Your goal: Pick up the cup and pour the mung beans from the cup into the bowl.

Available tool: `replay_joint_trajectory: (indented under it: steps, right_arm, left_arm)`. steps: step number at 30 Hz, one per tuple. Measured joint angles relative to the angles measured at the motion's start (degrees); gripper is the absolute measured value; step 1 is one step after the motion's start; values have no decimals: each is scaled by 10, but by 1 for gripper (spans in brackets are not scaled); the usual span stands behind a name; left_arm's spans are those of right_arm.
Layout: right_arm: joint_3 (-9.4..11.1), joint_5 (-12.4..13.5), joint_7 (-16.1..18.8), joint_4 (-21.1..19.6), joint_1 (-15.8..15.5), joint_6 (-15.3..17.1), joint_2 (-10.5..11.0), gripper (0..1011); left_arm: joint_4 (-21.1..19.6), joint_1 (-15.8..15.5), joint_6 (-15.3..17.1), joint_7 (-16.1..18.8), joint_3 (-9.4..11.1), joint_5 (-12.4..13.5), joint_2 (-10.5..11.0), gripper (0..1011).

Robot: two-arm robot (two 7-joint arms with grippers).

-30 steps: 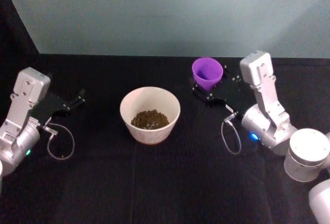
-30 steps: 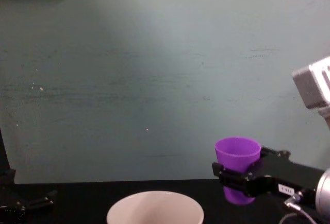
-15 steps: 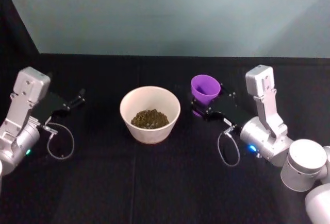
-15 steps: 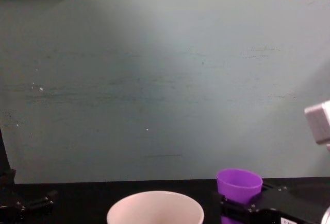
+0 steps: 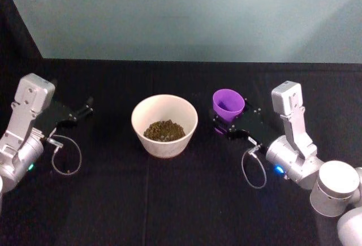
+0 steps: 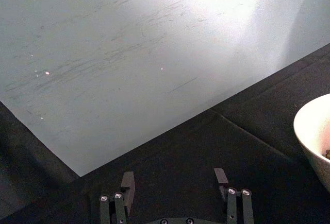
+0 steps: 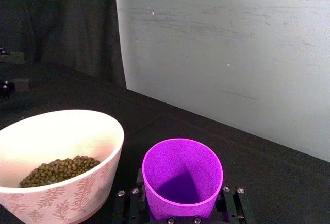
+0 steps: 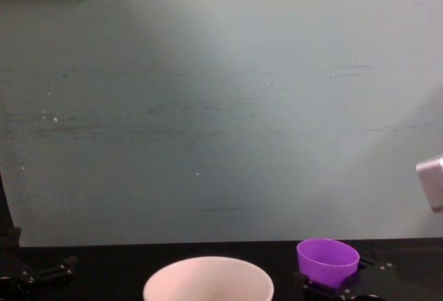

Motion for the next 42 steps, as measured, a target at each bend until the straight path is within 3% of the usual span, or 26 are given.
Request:
replay_joint_trajectory:
  steps: [6, 18, 23, 28, 32, 42]
  right_arm:
    - [-8, 3, -4, 4, 4, -4, 3, 724]
    - [-16, 13, -12, 5, 5, -16, 8, 991]
    - [-16, 17, -13, 3, 5, -16, 10, 1003]
    - [-14, 16, -25, -45, -6, 0, 22, 1003]
    - [-5, 21, -29, -103, -12, 39, 39, 1003]
    - [18, 45, -45, -147, -13, 88, 57, 1003]
  left_arm:
    - [0, 0, 0, 0, 0, 0, 0, 1000]
    - [0, 0, 0, 0, 0, 0, 0, 1000]
    - [0, 0, 0, 0, 0, 0, 0, 1000]
    - [0, 0, 0, 0, 0, 0, 0, 1000]
    - [0, 0, 0, 0, 0, 0, 0, 1000]
    - [0, 0, 0, 0, 0, 0, 0, 1000]
